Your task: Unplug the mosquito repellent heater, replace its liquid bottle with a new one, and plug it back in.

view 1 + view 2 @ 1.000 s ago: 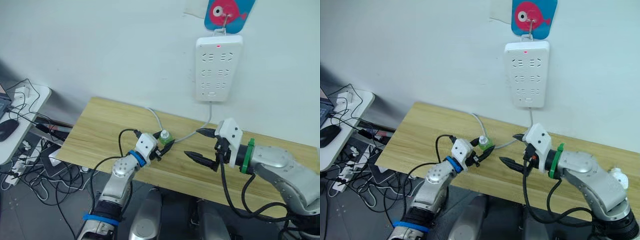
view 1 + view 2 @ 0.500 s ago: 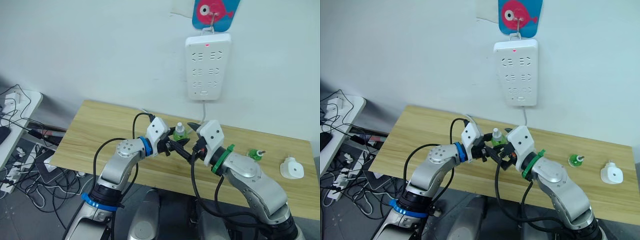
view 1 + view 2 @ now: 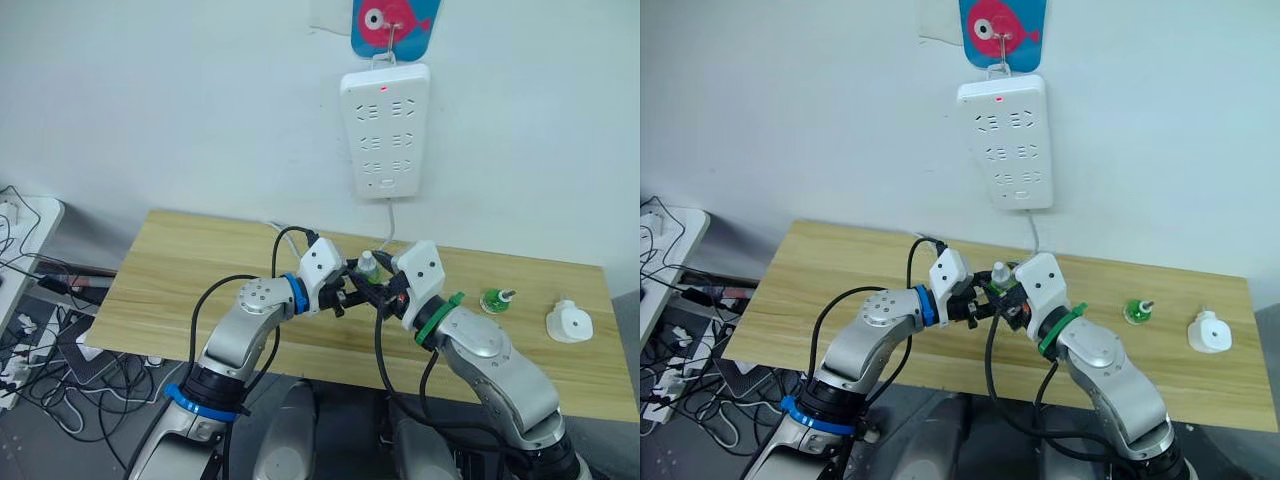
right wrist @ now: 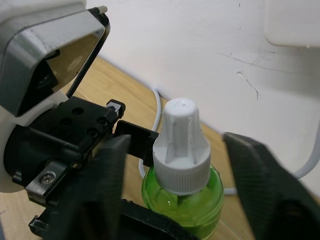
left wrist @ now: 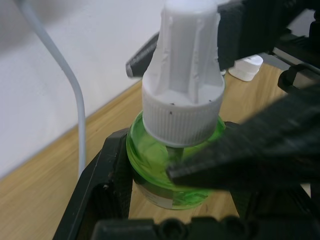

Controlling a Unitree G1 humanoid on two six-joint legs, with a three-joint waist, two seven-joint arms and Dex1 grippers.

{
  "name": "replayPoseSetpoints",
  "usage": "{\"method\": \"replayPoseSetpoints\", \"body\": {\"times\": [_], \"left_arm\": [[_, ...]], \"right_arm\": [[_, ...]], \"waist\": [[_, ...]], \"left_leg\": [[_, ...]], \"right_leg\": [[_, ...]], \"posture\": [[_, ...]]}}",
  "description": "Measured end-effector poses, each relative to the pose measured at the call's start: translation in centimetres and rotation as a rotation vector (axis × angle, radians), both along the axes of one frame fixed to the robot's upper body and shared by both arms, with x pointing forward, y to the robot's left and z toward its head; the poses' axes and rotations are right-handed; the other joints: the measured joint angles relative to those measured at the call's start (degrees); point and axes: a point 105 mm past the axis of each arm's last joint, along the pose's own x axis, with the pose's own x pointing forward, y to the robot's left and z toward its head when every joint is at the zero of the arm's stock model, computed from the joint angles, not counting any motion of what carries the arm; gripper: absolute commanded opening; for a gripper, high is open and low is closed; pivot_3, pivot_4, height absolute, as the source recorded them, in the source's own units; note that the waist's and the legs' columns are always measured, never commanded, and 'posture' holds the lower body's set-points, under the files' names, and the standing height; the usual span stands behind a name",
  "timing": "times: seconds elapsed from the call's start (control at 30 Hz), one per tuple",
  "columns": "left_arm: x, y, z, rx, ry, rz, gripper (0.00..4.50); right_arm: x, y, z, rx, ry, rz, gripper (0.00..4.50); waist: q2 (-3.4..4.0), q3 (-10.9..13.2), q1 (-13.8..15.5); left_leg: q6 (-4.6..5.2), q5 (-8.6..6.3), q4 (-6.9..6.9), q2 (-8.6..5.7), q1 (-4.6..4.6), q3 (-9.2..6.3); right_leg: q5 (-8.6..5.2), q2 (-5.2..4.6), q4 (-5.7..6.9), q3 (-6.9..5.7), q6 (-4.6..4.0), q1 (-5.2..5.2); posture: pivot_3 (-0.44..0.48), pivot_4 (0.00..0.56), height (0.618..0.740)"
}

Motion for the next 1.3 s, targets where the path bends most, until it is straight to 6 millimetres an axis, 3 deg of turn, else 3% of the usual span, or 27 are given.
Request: {"method": "replayPoseSetpoints", "body": {"times": [0.07, 0.3, 0.67, 0.87, 1.0, 1.17, 1.2, 1.3], "left_arm": [[0.0, 0.0, 0.0, 0.001, 0.001, -0.002, 2.27], [-0.4, 0.0, -0.1, 0.01, -0.003, -0.036, 2.27], [-4.7, 1.5, 0.3, 0.042, -0.156, -0.627, 2.27], [-5.0, 1.2, 0.6, 0.075, -0.206, -0.804, 2.27], [-4.3, 0.9, 0.3, 0.089, -0.208, -0.792, 2.27], [-3.4, 0.9, -0.6, 0.122, -0.186, -0.723, 2.27], [-3.2, 0.9, -0.6, 0.123, -0.189, -0.702, 2.27], [-2.0, 0.9, -0.3, 0.112, -0.201, -0.594, 2.27]], "right_arm": [[0.1, -0.2, -0.1, -0.004, -0.002, -0.004, 1.1], [-0.2, -0.6, -0.1, -0.025, -0.001, 0.037, 1.07], [-4.3, -0.6, 1.5, -0.214, 0.02, 0.665, 1.07], [-4.4, -0.8, 1.8, -0.253, 0.028, 0.891, 1.07], [-3.5, -1.4, 2.1, -0.258, 0.026, 0.872, 2.31], [-2.8, -3.8, 3.4, -0.239, 0.003, 0.69, 4.22], [-2.8, -4.3, 3.3, -0.229, 0.01, 0.64, 4.48], [-3.2, -5.1, 2.6, -0.179, 0.02, 0.459, 4.48]], "waist": [[0.0, 0.0, -0.32], [-0.01, -0.02, -1.35], [0.01, -0.05, -1.88], [-0.01, -0.06, -1.9], [-0.01, -0.06, -1.88], [-0.01, -0.06, -1.8], [-0.01, -0.06, -1.76], [-0.01, -0.06, -1.68]], "left_leg": [[0.01, 0.0, 0.0, -0.01, 0.01, 0.01], [0.02, 0.02, 0.03, -0.02, 0.01, -0.03], [0.35, -0.04, 0.09, -0.13, 0.05, -0.13], [0.37, -0.04, 0.21, -0.14, 0.04, -0.23], [0.38, -0.04, 0.36, -0.15, 0.02, -0.27], [0.38, -0.05, 0.71, -0.13, -0.04, -0.39], [0.38, -0.04, 0.78, -0.13, -0.04, -0.4], [0.38, -0.05, 0.91, -0.12, -0.05, -0.42]], "right_leg": [[0.0, -0.08, 0.03, 0.0, 0.0, 0.0], [0.0, -0.13, 0.09, -0.03, 0.0, 0.01], [0.04, -0.11, 0.12, -0.22, -0.08, 0.14], [0.05, -0.14, 0.21, -0.28, -0.07, 0.18], [0.04, -0.2, 0.57, -0.28, -0.05, 0.08], [0.04, -0.19, 0.86, -0.32, -0.05, 0.09], [0.04, -0.2, 0.91, -0.31, -0.06, 0.09], [0.03, -0.2, 0.94, -0.28, -0.05, 0.14]], "posture": [[0.192, 0.279, 0.74], [0.195, 0.28, 0.74], [0.194, 0.275, 0.74], [0.201, 0.274, 0.74], [0.202, 0.278, 0.74], [0.206, 0.286, 0.74], [0.204, 0.287, 0.74], [0.199, 0.292, 0.74]]}}
